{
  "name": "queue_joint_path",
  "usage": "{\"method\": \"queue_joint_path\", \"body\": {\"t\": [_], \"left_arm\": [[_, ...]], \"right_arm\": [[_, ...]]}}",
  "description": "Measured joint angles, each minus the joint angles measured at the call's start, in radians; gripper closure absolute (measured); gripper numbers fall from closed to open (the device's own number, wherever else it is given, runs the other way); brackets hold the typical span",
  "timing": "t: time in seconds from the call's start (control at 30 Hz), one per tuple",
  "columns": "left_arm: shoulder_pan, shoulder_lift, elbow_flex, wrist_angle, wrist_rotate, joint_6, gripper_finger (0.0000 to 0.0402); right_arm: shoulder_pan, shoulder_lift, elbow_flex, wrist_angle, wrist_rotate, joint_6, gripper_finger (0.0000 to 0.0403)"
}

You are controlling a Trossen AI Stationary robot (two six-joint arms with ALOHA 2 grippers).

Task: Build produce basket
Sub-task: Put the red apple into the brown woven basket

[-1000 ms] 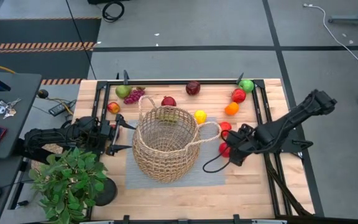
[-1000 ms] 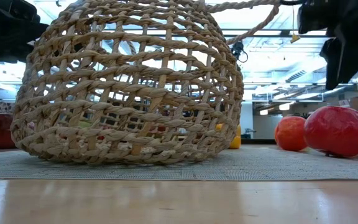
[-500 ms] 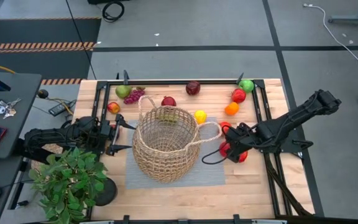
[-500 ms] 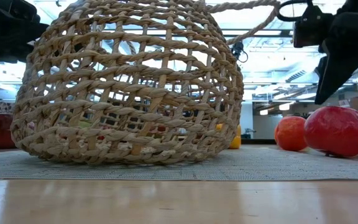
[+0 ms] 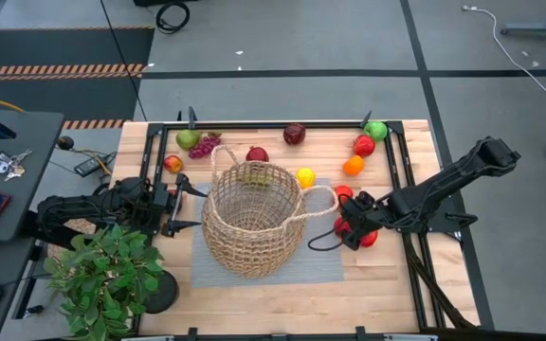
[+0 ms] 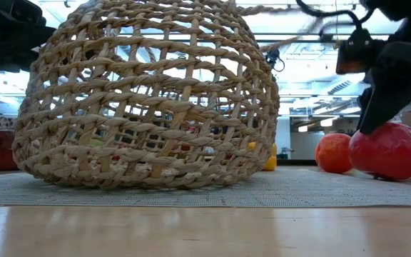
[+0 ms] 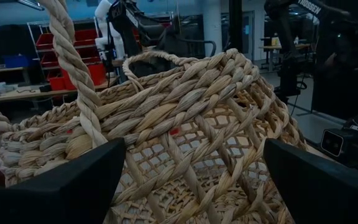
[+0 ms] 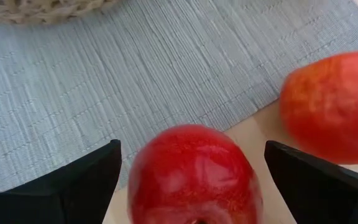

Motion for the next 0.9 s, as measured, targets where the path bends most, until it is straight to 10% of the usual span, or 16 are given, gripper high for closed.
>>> {"method": "queue_joint_path", "body": {"t": [0.9], "left_arm": [[0.000, 0.000, 0.000, 0.000, 0.000, 0.000, 0.0012]], "right_arm": [[-0.052, -0.027, 0.009, 0.047, -0.171, -0.026, 0.0048]]}}
